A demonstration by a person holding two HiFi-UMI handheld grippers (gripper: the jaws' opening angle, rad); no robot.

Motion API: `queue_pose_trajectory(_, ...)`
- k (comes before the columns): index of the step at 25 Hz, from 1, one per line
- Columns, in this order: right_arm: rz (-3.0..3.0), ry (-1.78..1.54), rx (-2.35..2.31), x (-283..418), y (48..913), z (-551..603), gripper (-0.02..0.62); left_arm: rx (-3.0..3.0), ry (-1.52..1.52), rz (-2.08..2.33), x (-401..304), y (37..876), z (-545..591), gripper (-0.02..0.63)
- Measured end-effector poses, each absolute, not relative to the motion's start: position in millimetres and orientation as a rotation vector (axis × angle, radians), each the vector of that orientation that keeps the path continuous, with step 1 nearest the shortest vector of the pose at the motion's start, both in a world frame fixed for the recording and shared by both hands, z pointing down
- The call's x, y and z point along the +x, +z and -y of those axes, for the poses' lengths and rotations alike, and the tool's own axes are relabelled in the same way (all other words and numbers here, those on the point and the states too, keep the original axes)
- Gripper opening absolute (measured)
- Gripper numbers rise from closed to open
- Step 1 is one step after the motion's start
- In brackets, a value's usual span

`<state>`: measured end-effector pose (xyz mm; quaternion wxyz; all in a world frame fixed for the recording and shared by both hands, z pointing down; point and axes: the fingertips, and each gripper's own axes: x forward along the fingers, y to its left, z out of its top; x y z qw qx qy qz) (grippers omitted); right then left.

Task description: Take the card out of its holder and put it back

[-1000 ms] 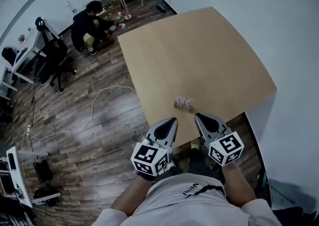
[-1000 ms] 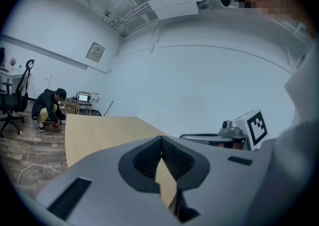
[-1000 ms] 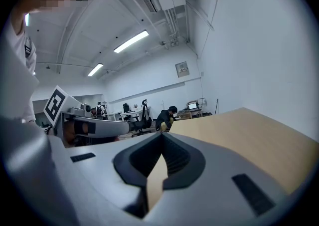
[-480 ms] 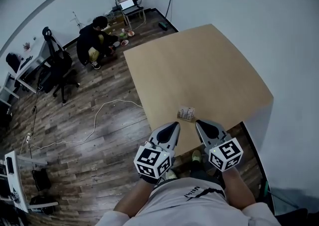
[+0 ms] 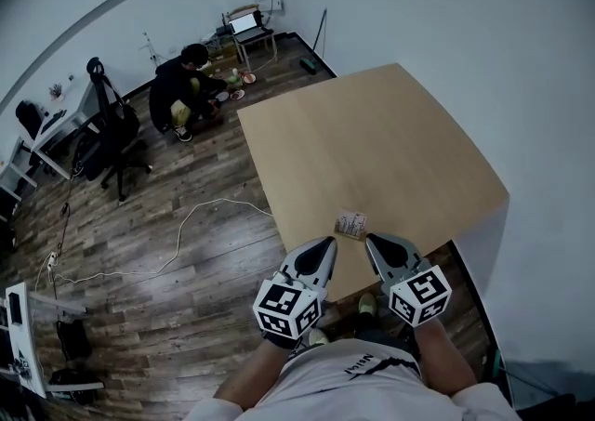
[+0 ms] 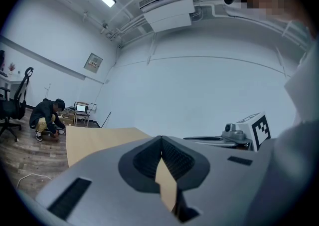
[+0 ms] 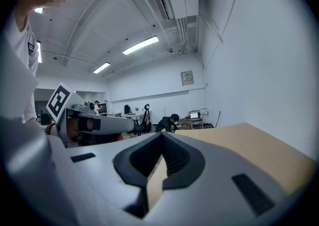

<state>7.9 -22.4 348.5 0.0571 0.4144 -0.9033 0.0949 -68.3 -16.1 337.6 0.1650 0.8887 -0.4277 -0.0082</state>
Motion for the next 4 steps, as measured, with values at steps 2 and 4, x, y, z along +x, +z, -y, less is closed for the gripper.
queue_pose_trajectory(2,2.739,0.285,1.256,5.7,347.3,21.2,0.014,2.534,-0.026,1.217,-70.2,336.5,15.1,0.014)
queue_pose_trajectory(4,2.739,0.283,1.255,3.9,346.3,20.3,0.014,2.536,-0.028,1.215,-71.7,335.2,14.3,0.012)
